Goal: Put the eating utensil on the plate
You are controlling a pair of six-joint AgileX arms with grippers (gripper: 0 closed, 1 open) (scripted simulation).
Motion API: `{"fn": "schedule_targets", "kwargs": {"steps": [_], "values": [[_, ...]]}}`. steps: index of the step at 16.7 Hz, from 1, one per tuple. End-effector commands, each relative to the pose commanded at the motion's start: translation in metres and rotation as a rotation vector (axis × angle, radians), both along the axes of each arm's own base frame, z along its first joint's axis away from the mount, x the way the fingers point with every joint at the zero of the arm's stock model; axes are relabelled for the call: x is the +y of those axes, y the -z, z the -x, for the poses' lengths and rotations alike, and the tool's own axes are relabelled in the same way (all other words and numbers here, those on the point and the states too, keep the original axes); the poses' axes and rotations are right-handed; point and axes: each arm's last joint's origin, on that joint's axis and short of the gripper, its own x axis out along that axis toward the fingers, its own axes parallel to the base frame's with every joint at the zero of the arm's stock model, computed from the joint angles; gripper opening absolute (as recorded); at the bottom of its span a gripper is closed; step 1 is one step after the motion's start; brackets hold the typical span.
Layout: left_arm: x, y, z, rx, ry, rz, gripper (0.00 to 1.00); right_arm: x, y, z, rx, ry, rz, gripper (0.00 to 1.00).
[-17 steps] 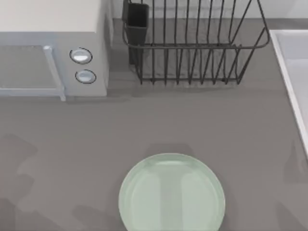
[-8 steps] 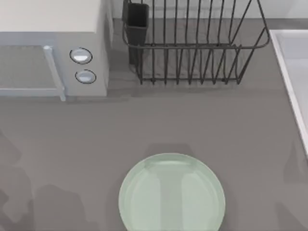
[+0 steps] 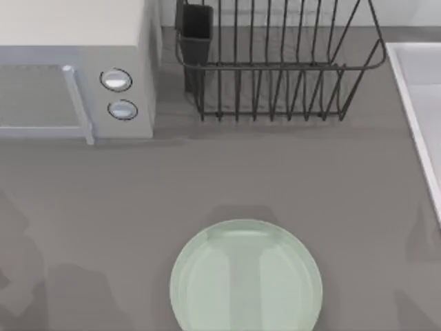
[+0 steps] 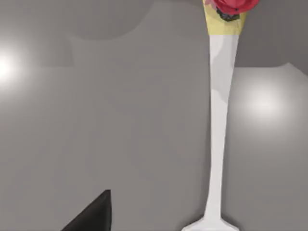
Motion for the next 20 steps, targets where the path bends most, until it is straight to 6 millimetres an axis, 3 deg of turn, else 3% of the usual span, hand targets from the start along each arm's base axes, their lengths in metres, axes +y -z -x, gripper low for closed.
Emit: {"fn": "schedule_targets", "kwargs": {"steps": [9,15,20], "values": [[0.001,0.086,-0.002,-0.006,-0.003,-0.002,1.00,0.000,0.000,0.000,0.000,0.000,0.000,1.00],[0.000,0.096,0.000,0.000,-0.002,0.000,1.00,0.000,0.000,0.000,0.000,0.000,0.000,1.00],[0.000,0.096,0.000,0.000,-0.002,0.000,0.62,0.000,0.000,0.000,0.000,0.000,0.000,1.00]]}}
